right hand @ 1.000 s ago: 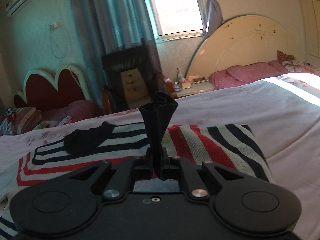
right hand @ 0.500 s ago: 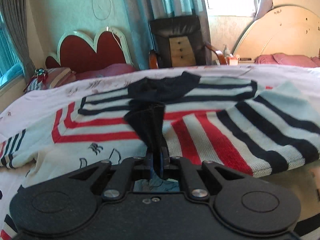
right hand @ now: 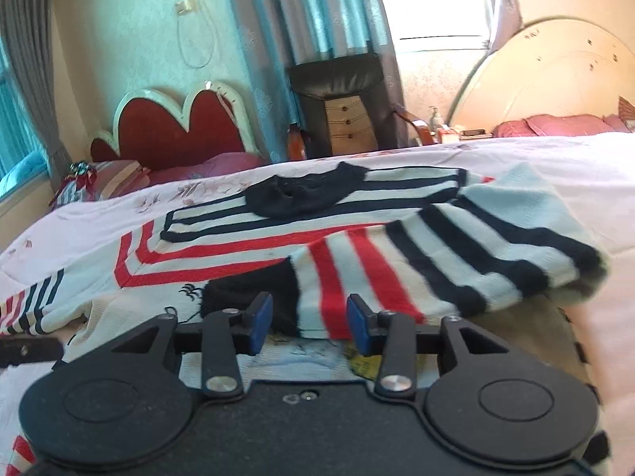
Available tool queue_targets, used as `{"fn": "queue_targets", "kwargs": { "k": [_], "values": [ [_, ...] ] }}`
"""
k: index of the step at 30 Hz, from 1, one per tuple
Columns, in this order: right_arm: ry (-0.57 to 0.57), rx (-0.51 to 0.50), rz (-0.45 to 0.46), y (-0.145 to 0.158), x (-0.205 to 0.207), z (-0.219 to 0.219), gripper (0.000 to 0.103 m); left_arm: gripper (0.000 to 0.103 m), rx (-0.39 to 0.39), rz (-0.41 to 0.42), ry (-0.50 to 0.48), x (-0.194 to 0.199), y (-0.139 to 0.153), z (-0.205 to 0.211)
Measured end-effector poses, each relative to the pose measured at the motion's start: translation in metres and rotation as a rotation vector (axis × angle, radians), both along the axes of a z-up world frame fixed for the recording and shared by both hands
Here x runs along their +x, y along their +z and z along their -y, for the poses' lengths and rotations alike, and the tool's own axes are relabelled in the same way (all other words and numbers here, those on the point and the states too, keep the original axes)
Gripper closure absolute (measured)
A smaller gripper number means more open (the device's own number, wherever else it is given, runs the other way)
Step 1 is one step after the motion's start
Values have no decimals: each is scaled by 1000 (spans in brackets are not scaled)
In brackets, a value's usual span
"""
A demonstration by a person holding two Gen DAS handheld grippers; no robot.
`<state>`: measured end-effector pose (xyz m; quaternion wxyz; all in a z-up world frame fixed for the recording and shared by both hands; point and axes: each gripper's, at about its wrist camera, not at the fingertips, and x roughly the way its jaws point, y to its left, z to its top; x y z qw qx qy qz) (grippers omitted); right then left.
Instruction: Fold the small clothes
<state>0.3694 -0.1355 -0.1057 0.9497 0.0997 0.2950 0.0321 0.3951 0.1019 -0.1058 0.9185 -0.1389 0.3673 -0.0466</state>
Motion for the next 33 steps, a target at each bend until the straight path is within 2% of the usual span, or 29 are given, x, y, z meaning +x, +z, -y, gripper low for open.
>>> {"fn": "queue_targets", "kwargs": {
  "k": [1, 2, 3, 4, 8, 12, 15, 17, 18, 19, 22, 26, 33],
  "values": [
    [-21, 12, -1, 2, -4, 8, 62, 4, -56, -6, -24, 8, -1, 10],
    [-38, 25, -2, 4, -9, 15, 62, 19, -104, -17, -50, 16, -4, 20],
    [-57, 40, -5, 6, -11, 23, 62, 59, -136, -46, -80, 25, -8, 31],
    [-75, 55, -6, 8, -15, 31, 62, 72, -160, -79, -103, 34, -12, 41],
    [-127, 99, -11, 10, -29, 61, 61, 72, -192, -112, -100, 55, -20, 75],
    [-178, 153, -15, 8, -36, 89, 61, 72, -251, -145, -57, 69, -27, 88],
    [-230, 244, -24, 2, -41, 114, 60, 72, -250, -152, -46, 80, -36, 95],
    [-258, 329, -36, -3, -42, 130, 60, 72, -220, -143, -59, 88, -37, 101],
    [-269, 364, -43, -5, -43, 136, 60, 79, -202, -135, -68, 90, -36, 104],
    [-282, 404, -46, -7, -43, 143, 59, 92, -185, -127, -78, 90, -34, 104],
    [-315, 531, -51, -16, -44, 162, 57, 92, -183, -82, -83, 86, -23, 99],
    [-347, 672, -47, -28, -41, 179, 55, 92, -142, -17, -63, 80, -6, 79],
    [-364, 946, -56, -56, -23, 183, 54, 92, -125, -27, -16, 81, -10, 32]
  ]
}}
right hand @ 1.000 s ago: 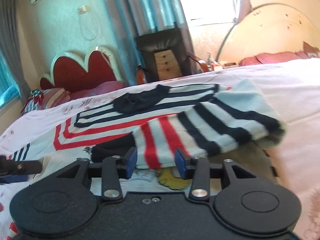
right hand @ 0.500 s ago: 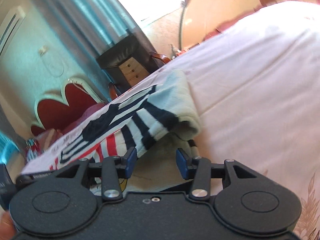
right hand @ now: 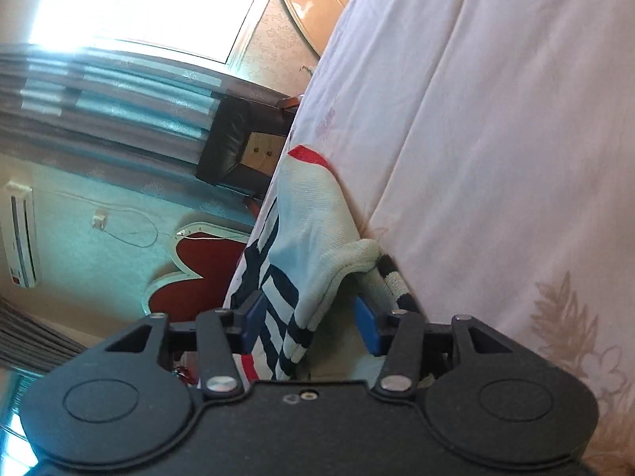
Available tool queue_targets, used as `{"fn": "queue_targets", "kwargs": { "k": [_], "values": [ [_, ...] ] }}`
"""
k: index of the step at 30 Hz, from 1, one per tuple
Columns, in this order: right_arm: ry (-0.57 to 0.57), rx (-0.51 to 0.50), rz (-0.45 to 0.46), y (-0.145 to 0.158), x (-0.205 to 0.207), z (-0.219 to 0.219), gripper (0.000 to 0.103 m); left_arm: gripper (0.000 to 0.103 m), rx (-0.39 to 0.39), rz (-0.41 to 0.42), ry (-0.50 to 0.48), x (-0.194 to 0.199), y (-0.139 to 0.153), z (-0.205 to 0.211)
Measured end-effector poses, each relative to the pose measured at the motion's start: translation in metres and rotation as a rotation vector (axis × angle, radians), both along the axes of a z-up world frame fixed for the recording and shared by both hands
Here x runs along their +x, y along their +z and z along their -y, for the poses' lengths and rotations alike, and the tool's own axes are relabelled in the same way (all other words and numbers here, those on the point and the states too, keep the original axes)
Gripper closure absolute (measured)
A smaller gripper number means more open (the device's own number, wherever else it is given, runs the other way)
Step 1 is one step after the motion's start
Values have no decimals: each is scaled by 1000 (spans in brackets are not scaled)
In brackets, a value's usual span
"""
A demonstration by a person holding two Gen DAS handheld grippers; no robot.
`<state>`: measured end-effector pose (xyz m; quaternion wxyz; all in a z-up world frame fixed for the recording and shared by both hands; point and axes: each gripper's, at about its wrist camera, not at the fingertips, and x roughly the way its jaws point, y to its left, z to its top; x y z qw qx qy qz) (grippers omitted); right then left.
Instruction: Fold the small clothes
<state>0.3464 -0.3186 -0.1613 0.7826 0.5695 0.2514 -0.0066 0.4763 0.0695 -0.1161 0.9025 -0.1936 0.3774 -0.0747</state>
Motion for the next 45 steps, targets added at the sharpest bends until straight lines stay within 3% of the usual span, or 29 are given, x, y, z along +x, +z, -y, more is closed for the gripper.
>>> {"fn": "queue_targets", "kwargs": {
  "k": [12, 13, 15, 23, 29, 33, 36, 41, 45],
  "values": [
    [-44, 82, -18, -19, 20, 8, 57, 92, -3, -18, 31, -4, -20, -14],
    [-44, 74, -20, -19, 18, 9, 61, 92, 8, -21, 26, -4, -22, -13],
    [-33, 14, -54, -19, 19, 7, 95, 92, 12, -29, 25, -4, -25, -12],
    [1, -147, -26, 1, 12, 1, 96, 92, 33, 37, 16, -10, -10, -10],
    [19, -192, -5, 11, 5, 2, 96, 92, 19, 22, 10, -21, -6, -12],
    [26, -192, -53, -2, 7, 5, 96, 92, 10, -32, 33, -26, -32, -14],
    [21, -174, -62, -15, 6, 8, 96, 92, 20, -11, 45, -28, -37, -12],
    [42, -217, -62, -9, 4, 7, 96, 92, 85, 17, 22, -26, -31, -5],
    [56, -251, -70, -6, 5, 5, 98, 91, 92, 16, 0, -23, -32, -6]
  ]
}}
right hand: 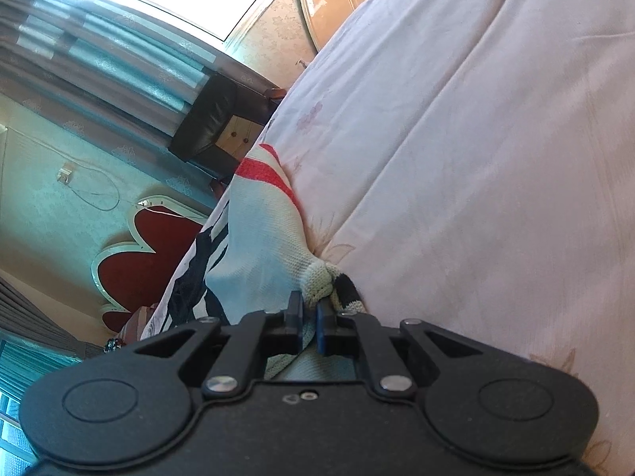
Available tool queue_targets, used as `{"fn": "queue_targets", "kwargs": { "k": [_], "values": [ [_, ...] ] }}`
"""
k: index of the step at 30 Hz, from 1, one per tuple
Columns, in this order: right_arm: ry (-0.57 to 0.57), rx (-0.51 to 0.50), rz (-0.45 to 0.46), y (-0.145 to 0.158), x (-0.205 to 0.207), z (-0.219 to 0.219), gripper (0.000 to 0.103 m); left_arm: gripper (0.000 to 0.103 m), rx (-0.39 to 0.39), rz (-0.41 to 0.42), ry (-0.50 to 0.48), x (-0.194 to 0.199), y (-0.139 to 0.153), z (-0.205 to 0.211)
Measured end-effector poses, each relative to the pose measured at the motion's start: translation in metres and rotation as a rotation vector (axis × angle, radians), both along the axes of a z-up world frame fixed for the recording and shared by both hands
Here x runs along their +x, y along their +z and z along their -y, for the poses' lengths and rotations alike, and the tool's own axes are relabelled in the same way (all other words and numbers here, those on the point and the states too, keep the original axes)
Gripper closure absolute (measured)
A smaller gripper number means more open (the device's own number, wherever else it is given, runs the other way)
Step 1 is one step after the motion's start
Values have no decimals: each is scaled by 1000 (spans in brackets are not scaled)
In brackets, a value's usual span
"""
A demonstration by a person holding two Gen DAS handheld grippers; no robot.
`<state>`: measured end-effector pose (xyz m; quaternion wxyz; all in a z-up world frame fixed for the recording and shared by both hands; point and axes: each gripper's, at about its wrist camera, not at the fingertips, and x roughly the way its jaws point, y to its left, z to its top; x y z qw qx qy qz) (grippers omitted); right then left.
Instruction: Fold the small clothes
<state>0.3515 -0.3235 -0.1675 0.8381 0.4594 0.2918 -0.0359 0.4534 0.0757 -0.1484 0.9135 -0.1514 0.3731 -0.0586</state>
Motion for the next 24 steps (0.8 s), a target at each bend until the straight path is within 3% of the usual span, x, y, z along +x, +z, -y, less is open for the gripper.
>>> {"fn": "queue_targets", "kwargs": {
  "k": [2, 4, 6, 8, 10, 14, 15, 16, 17, 18, 22, 24],
  "values": [
    [5, 14, -19, 1, -1, 2, 95, 75, 1, 0, 4, -5, 3, -6],
    [7, -8, -32, 12, -7, 2, 81, 25, 47, 33, 42, -19, 10, -14],
    [11, -80, -16, 26, -18, -1, 76, 17, 113, 76, 73, -32, 17, -19],
    [25, -149, 11, 39, -27, -4, 76, 18, 73, 58, 32, -34, 17, -24],
    [38, -187, 19, 45, -29, -6, 76, 31, 10, 42, 13, -28, 14, -24],
    [63, -179, 10, 44, -22, -6, 74, 39, -68, 19, 28, -13, 4, -15],
    [64, -173, -2, 42, -20, -7, 74, 51, -60, 18, 37, -9, 2, -11],
    [65, -168, -17, 39, -19, -7, 74, 81, -49, 14, 42, -5, 0, -9],
    [64, -165, -31, 37, -18, -7, 74, 96, -53, 6, 39, 1, -1, -9],
    [65, -164, -40, 35, -17, -7, 74, 96, -70, 7, 36, 5, -1, -9],
    [71, -166, -48, 32, -18, -10, 75, 96, 4, 142, -18, 4, 25, -1],
    [72, -134, -45, 30, -17, -9, 75, 96, 22, 160, -31, 6, 32, 0]
  ]
}}
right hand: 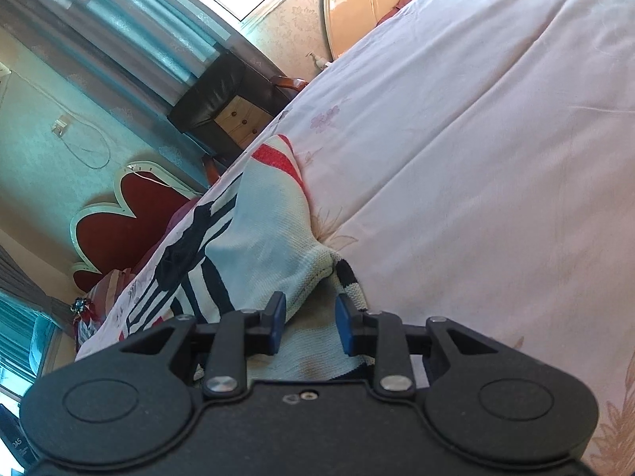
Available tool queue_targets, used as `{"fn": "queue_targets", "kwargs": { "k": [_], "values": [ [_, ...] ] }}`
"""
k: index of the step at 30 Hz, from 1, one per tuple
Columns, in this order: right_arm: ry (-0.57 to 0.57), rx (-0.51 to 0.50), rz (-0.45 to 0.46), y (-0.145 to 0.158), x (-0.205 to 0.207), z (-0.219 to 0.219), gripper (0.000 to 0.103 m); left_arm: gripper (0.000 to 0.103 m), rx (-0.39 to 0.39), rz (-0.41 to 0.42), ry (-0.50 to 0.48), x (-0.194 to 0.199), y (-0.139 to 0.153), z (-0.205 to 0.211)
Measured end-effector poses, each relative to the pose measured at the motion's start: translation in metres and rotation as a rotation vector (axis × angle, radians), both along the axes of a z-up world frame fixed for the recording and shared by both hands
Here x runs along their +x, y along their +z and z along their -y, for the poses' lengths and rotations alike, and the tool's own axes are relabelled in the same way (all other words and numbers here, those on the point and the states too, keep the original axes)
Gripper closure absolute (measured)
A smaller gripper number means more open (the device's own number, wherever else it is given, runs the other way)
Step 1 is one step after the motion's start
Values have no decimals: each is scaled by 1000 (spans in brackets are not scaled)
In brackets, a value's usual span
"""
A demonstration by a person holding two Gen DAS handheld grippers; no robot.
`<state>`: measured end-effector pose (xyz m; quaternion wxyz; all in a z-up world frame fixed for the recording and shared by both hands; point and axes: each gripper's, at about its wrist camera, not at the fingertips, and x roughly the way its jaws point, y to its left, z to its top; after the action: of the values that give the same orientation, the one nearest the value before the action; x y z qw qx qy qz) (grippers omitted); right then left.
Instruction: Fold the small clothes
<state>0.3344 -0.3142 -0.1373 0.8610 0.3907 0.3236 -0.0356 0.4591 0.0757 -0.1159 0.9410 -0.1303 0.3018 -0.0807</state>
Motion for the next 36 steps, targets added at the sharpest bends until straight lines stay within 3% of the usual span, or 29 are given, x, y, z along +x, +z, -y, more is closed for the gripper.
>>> {"fn": "queue_targets", "kwargs": {
  "k": [5, 10, 14, 15, 17, 18, 19, 20, 23, 25, 27, 29, 30, 31, 33, 36],
  "values": [
    [-43, 125, 5, -15, 5, 6, 78, 96, 9, -34, -2, 12, -5, -7],
    [-69, 163, 30, -22, 8, 9, 84, 96, 5, -70, -7, 15, -19, -10],
    [-72, 150, 23, -28, 11, 9, 95, 96, 8, -110, -22, 14, -34, -10],
    [-69, 143, 21, -27, 11, 8, 95, 89, 14, -107, -23, 12, -33, -11],
    [-50, 98, 20, -17, 10, 5, 87, 55, 69, -101, 23, 6, -24, -13],
    [-44, 59, 25, -10, 8, 3, 84, 25, 105, -65, 68, -2, -17, -14],
    [-29, 15, 40, -1, 6, 0, 84, 20, 139, 9, 102, -12, -6, -13],
    [-9, -27, 55, 7, 6, -3, 84, 20, 151, 55, 92, -18, 3, -8],
    [88, -155, 71, 22, 20, -25, 84, 20, 171, 78, -49, -11, 11, 30],
    [181, -241, 54, 23, 39, -51, 85, 19, 265, 81, -127, 0, 0, 66],
    [285, -333, 53, 22, 53, -78, 84, 19, 279, 58, -153, 13, -15, 80],
    [360, -462, 51, 20, 59, -99, 79, 19, 284, -24, -156, 24, -30, 80],
    [379, -503, 34, 17, 62, -102, 81, 16, 279, -26, -164, 23, -36, 75],
    [384, -545, 9, 13, 63, -100, 91, 16, 254, -23, -163, 20, -35, 68],
    [370, -560, 0, 13, 64, -81, 94, 16, 248, -35, -129, 18, -26, 61],
    [324, -540, 56, 32, 71, -53, 78, 16, 222, 44, -57, 22, -11, 52]
  ]
}}
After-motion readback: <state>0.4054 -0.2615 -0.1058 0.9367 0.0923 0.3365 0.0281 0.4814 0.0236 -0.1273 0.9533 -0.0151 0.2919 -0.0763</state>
